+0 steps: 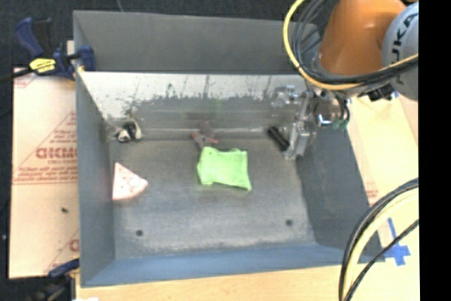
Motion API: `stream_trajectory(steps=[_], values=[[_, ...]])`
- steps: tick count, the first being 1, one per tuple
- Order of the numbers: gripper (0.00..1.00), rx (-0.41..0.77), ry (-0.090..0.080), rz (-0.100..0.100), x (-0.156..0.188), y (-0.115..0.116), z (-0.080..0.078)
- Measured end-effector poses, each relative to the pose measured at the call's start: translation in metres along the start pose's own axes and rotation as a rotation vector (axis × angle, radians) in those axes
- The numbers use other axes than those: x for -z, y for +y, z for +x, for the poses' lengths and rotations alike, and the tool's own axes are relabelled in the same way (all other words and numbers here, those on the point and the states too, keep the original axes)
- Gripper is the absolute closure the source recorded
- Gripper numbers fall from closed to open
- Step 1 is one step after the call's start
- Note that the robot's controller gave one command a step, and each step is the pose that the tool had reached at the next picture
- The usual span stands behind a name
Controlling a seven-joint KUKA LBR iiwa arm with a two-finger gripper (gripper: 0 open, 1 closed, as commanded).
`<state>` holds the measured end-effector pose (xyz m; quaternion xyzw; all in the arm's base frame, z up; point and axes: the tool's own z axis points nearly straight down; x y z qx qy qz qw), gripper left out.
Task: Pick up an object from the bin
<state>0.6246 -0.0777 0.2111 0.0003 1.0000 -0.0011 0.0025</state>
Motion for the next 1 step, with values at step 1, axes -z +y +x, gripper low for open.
stream_trajectory(steps=[1], values=[[0.00,0.194,0.002,-0.001,-0.1068,0.0615,-0.0178]])
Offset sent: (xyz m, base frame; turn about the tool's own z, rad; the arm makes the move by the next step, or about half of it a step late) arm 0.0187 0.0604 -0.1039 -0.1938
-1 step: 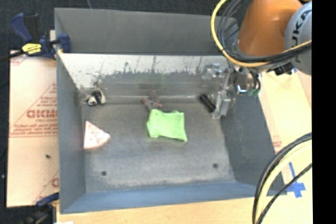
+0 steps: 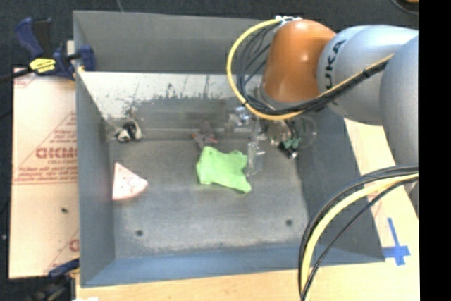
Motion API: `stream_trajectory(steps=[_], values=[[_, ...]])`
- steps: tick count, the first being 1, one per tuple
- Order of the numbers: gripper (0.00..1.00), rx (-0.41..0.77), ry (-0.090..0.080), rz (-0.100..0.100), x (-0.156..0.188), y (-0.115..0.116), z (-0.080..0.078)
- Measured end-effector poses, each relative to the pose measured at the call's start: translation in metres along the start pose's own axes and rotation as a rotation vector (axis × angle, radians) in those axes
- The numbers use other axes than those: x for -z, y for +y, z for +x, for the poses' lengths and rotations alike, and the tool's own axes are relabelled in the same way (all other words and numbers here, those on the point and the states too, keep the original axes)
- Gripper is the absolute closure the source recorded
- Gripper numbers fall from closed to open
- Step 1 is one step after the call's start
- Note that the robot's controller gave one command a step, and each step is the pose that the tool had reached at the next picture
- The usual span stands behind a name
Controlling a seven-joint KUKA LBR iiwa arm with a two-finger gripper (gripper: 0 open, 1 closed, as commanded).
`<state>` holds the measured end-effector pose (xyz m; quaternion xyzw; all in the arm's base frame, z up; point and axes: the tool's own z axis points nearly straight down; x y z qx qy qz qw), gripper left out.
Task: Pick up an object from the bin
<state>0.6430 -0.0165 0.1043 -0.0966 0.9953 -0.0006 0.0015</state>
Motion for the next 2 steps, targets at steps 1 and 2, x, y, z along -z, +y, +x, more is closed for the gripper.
stream_trajectory(steps=[1,2], values=[[1.00,-0.002,-0.006,0.003,0.004,-0.002,-0.001],[1.00,-0.027,-0.006,0.001,-0.026,0.011,-0.013]])
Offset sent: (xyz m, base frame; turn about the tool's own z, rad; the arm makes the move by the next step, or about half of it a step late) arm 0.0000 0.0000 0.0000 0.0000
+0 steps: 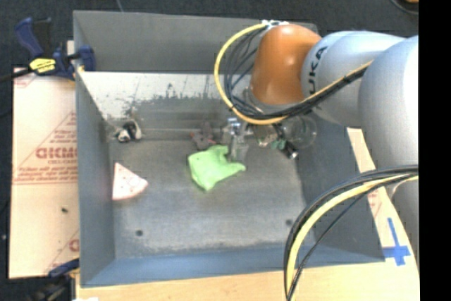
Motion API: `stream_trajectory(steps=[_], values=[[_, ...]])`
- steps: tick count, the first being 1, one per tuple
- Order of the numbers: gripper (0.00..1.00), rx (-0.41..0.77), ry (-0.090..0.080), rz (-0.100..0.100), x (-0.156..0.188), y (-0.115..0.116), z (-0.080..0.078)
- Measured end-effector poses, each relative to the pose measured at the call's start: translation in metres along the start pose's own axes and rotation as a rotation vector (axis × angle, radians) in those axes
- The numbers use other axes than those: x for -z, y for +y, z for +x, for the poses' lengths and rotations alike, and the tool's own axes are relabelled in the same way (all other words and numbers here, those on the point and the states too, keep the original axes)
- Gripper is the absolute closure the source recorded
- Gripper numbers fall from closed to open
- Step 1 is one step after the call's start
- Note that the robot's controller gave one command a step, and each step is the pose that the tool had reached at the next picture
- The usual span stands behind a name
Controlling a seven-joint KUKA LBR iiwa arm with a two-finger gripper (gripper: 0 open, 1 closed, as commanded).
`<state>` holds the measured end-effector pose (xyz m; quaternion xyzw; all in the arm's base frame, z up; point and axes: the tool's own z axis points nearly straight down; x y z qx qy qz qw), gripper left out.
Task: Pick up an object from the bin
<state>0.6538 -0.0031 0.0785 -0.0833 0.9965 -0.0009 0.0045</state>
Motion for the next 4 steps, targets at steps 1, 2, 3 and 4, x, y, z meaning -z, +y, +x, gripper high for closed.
stream_trajectory(steps=[1,2,3,4], values=[[1.00,0.045,-0.002,0.000,-0.0052,0.0428,-0.0043],[1.00,0.043,-0.002,0.000,-0.0051,0.0415,-0.0042],[1.00,0.043,-0.002,0.000,-0.0051,0.0415,-0.0042],[1.00,0.044,-0.003,0.000,-0.0051,0.0415,-0.0042]])
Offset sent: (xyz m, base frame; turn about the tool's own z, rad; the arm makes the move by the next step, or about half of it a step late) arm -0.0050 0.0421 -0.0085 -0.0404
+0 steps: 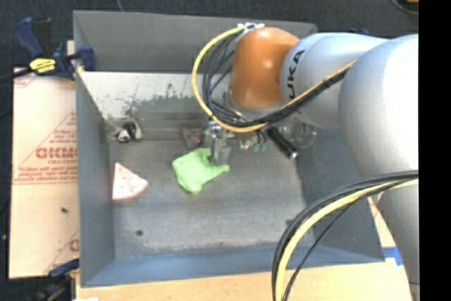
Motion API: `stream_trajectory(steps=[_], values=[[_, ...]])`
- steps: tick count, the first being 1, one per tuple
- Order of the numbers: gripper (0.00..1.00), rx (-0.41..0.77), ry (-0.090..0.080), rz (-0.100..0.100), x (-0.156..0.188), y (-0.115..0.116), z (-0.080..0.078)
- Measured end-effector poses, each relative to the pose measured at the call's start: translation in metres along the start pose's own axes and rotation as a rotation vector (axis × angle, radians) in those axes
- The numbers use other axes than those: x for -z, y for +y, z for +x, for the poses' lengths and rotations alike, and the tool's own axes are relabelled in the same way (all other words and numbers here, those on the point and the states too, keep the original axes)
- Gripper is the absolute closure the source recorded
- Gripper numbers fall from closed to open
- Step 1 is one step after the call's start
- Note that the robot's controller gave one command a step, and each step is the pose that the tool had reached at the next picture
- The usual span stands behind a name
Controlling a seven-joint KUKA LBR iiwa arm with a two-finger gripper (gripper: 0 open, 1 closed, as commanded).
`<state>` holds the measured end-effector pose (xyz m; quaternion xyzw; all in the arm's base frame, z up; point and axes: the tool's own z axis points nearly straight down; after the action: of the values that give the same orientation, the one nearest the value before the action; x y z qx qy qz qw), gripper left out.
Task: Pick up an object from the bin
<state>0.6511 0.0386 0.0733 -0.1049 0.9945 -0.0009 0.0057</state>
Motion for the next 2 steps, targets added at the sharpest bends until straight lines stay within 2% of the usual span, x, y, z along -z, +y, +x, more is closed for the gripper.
stream_trajectory(steps=[1,2], values=[[1.00,0.000,0.000,0.000,0.0000,0.0000,0.0000],[0.00,0.001,0.004,0.000,-0.0017,-0.0001,0.0012]])
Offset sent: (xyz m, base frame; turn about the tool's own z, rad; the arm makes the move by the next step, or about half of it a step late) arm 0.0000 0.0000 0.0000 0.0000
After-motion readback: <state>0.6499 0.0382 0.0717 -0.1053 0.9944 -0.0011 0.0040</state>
